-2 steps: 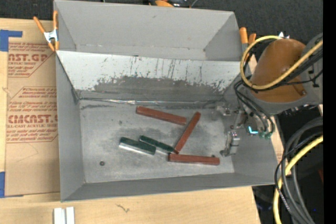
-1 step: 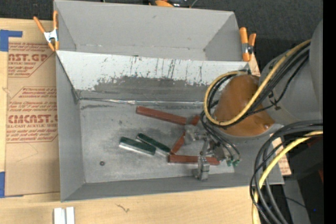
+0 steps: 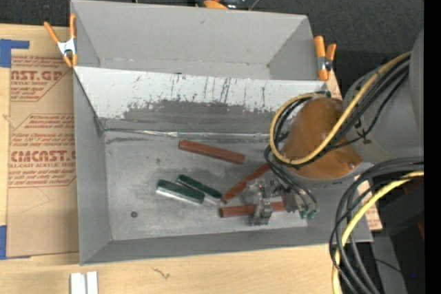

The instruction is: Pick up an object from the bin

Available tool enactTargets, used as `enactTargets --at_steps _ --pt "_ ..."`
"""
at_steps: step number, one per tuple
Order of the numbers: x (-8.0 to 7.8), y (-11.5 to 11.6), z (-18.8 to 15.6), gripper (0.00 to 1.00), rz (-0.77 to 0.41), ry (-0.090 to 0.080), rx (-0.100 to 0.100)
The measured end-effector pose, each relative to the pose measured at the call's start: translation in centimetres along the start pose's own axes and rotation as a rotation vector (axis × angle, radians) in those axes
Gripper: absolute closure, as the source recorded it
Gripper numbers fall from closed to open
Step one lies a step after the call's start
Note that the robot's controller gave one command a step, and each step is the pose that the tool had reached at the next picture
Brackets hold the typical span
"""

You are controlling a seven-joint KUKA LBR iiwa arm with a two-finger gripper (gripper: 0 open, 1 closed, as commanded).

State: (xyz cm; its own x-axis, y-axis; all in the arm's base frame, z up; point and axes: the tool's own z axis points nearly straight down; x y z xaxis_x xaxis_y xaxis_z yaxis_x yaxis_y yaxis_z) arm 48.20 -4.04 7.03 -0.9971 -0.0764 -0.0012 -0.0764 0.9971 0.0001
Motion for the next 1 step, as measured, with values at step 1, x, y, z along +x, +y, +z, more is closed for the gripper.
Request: enactTargets --at_steps 1 --pt "-0.71 1.44 -14.66 1.0 0.044 -0.007 0.0"
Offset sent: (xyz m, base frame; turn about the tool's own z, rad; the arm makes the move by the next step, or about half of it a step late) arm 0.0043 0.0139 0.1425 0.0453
